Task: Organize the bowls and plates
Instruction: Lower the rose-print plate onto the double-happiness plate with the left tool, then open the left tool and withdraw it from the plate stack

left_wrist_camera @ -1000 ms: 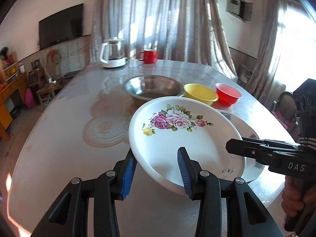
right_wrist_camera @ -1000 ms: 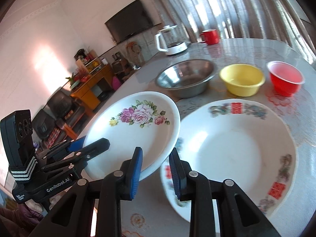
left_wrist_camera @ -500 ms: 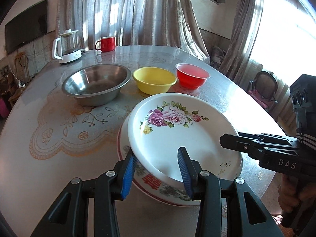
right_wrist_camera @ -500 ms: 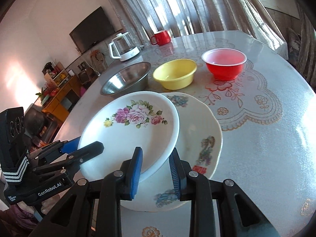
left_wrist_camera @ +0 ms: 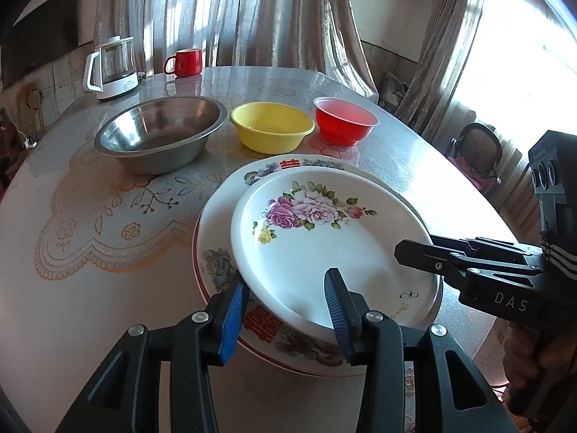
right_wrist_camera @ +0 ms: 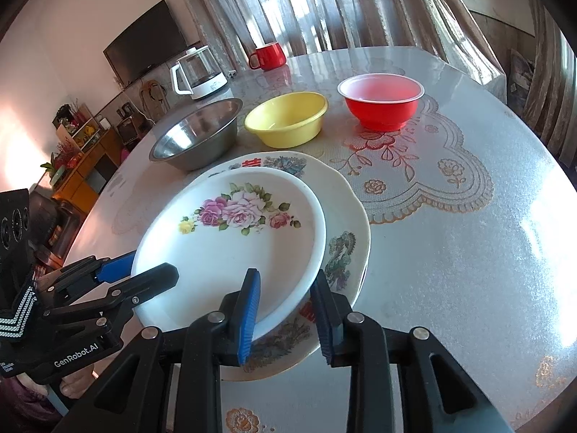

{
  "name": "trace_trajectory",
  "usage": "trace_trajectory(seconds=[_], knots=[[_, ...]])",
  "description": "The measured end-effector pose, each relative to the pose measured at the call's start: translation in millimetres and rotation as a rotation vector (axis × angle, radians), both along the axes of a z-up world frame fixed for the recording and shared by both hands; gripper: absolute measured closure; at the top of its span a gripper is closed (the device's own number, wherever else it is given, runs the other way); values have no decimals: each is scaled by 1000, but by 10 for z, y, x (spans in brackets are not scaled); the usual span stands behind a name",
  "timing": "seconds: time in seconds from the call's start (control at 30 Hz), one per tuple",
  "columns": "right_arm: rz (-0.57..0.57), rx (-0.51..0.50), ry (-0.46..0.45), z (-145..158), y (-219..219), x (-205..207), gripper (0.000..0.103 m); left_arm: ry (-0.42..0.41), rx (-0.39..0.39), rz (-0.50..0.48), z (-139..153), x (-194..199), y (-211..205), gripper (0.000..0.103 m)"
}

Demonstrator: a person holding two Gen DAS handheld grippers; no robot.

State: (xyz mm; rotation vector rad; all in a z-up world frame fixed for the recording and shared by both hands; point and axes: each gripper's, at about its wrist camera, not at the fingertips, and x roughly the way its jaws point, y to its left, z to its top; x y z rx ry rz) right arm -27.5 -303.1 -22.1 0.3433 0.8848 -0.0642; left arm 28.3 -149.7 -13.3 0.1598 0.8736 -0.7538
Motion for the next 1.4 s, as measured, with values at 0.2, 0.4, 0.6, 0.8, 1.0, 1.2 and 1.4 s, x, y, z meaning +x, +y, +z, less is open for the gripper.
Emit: trace_trajectory(seconds=[0.2, 0.4, 0.6, 0.8, 1.0, 1.2, 1.4], knots=[[-16, -54, 24, 11, 72, 38, 73, 24, -22, 7, 14, -8, 46, 58], [-22, -220, 34, 25, 236, 47, 72, -7, 0, -2, 11, -94, 26, 58], [-17, -252, 27, 9, 262, 17, 69, -2, -5, -19, 18, -135, 18, 58], [-15, -271, 20, 10, 288, 6, 69, 1, -13, 1, 41, -138, 81, 58], [-36, -316, -3, 67, 309, 13, 69, -9, -33, 41, 112, -108, 209, 57], [-27, -336, -14, 101, 361, 50, 69, -8, -44, 84, 120, -53, 355, 57], [1, -351, -22, 124, 455, 120, 69, 6, -51, 130, 89, 20, 501, 56]])
